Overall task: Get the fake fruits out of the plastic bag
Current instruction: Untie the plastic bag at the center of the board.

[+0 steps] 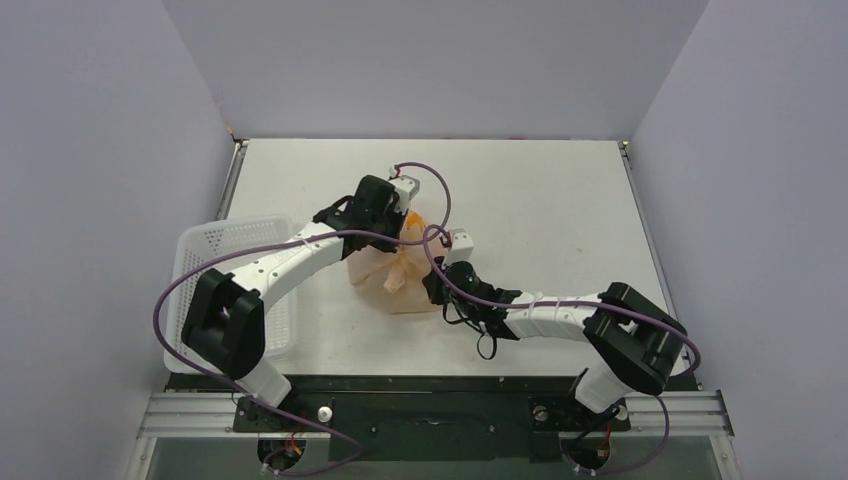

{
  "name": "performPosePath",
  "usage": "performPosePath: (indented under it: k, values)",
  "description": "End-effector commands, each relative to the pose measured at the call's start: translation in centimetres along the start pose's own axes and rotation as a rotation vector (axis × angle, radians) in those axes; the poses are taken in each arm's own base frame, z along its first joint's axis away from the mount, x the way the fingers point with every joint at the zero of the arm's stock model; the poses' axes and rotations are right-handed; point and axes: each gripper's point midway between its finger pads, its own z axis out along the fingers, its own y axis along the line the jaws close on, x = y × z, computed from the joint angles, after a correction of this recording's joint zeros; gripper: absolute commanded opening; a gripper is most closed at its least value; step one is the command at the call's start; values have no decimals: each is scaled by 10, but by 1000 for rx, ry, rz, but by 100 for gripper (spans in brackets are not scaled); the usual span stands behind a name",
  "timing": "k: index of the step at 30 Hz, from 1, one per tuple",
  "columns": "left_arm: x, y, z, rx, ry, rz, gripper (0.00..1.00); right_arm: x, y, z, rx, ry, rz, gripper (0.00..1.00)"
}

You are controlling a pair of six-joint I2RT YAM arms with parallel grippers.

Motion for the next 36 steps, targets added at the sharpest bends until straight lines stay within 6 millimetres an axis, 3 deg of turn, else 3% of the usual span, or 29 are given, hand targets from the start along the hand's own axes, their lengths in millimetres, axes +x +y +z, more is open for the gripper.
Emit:
performPosePath:
  k: [1,4,7,10,13,17,22,28,36]
  values:
    - [-20,-17,-19,87,-75,1,0,-3,7,-14,-11,36,15,7]
    - [-25,-26,-23,139,-91,-13,0,-5,7,-25,-22,41,4,28]
    - [-27,-33,-25,182,-98,-25,0,-13,10,-32,-39,14,27,42]
    - [-28,-38,-28,229,-99,-36,0,-39,26,-40,-112,-90,137,54]
    - [-29,-38,-31,236,-107,-29,0,-57,37,-45,-161,-159,214,57]
    - [-30,-35,-34,223,-119,-18,0,-76,47,-47,-171,-178,162,59]
    - [-35,-35,-38,222,-131,-12,0,-82,28,-52,-83,-199,196,60]
    - [-40,-37,-47,235,-162,-1,0,-102,26,-58,-79,-244,239,64]
    - [-48,-20,-59,143,-227,-7,0,-96,-20,-67,166,-246,223,66]
